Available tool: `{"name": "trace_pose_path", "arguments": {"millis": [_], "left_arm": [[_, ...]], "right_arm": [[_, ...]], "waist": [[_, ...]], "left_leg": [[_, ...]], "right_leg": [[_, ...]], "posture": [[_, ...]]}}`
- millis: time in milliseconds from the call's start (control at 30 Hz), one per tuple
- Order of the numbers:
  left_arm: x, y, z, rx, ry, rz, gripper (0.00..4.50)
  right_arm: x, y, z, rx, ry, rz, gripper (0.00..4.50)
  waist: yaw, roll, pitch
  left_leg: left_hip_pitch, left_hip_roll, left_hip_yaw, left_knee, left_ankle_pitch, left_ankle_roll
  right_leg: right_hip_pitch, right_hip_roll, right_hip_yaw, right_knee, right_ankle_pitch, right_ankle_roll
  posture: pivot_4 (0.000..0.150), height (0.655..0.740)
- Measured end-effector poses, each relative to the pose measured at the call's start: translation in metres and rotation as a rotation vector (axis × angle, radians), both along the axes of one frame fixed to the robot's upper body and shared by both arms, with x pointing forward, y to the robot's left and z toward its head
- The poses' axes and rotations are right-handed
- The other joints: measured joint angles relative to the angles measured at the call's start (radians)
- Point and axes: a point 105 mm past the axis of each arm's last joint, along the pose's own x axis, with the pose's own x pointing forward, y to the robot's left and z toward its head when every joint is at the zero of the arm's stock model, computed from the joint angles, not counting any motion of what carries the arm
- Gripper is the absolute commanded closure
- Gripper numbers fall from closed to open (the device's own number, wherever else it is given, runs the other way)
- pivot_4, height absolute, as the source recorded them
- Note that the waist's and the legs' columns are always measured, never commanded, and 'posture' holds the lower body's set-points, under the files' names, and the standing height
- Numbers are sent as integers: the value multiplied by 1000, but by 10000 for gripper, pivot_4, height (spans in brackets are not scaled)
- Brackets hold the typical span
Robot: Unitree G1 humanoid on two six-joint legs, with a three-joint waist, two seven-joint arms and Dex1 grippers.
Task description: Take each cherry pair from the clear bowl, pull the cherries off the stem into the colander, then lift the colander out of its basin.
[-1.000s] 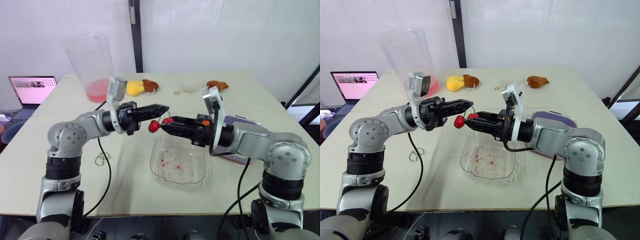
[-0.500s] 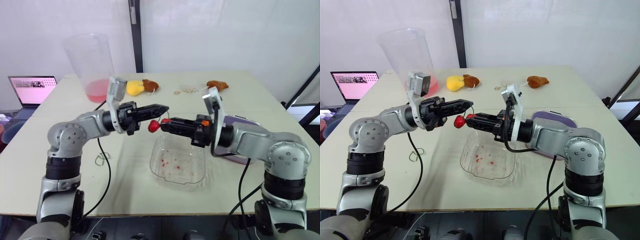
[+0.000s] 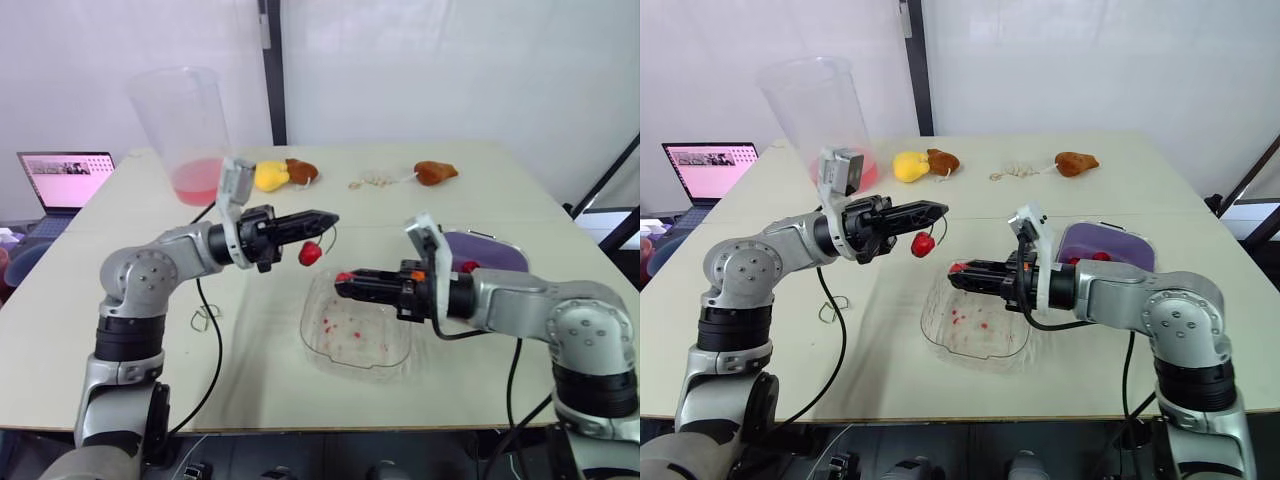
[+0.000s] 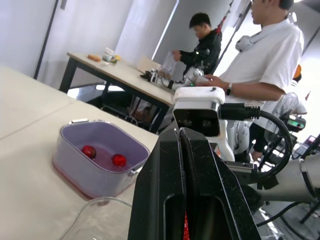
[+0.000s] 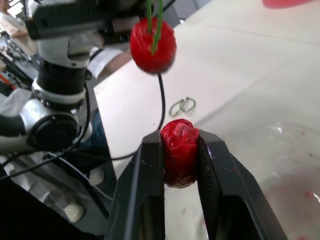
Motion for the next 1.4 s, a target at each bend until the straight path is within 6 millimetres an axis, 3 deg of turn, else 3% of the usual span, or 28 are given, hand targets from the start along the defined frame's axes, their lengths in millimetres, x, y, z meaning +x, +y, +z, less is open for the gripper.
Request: {"name": "trace_pose_path", "arguments": {"millis": [100,267,367,467,667,700,733,800,933,1100,1233,1400], "left_arm": [[-1,-2,0,-6,1,-7,45000],[1,0,-4,-4,13,9,45000],[2,-1,-5,1,1,22,45000],[3,-3,-7,19,-9,18,45000],[6,-4,-10,27,-22,20,45000],[6,-4,-10,27,-27,22,45000],[6,-4,-10,27,-28,23,45000],[6,-3,-10,29,-31,24,45000],[7,-4,-10,28,-34,26,45000],[10,-7,-10,5,-14,43,45000],[12,-6,-5,-44,0,66,45000],[14,-9,-2,-81,18,81,45000]], "right_arm": [[6,-35,-3,-119,-13,-81,36446],[49,-151,19,-431,-201,-492,36446],[56,-183,3,-608,-239,-536,36446],[57,-195,-24,-681,-199,-496,36446],[62,-195,-41,-684,-204,-465,36446],[62,-194,-43,-682,-202,-464,30369],[63,-194,-43,-680,-201,-465,28436],[64,-194,-40,-671,-207,-471,19005],[65,-196,-22,-644,-235,-488,197],[61,-189,-1,-572,-247,-511,197],[45,-137,41,-260,-226,-381,197],[25,-54,42,-6,-163,-97,197]], "waist": [[7,0,0],[1,0,0],[-7,0,0],[-4,0,0],[2,0,0],[3,0,0],[4,0,0],[3,0,0],[3,0,0],[4,0,0],[0,0,0],[3,0,0]], "left_leg": [[0,-2,0,0,0,0],[1,0,2,0,0,1],[2,1,4,-2,0,1],[2,1,4,-1,0,1],[2,1,4,0,0,1],[2,0,4,0,0,1],[2,0,4,0,0,1],[2,0,4,0,0,1],[2,0,4,0,0,1],[1,0,3,0,0,1],[2,2,3,-1,0,1],[2,1,2,1,0,1]], "right_leg": [[0,-1,0,0,0,0],[1,0,0,0,0,0],[0,0,0,0,0,0],[0,0,1,0,0,0],[1,0,1,0,0,0],[1,-1,1,0,0,0],[1,-1,1,0,0,0],[1,-1,1,0,0,0],[1,0,1,-1,0,0],[1,-1,1,-1,0,0],[1,0,1,-1,0,0],[2,-1,0,-1,0,0]], "posture": [[1500,7400],[1500,7400],[1500,7400],[1500,7400],[1500,7400],[1500,7400],[1500,7400],[1500,7400],[1500,7400],[1500,7400],[1500,7400],[1500,7400]]}}
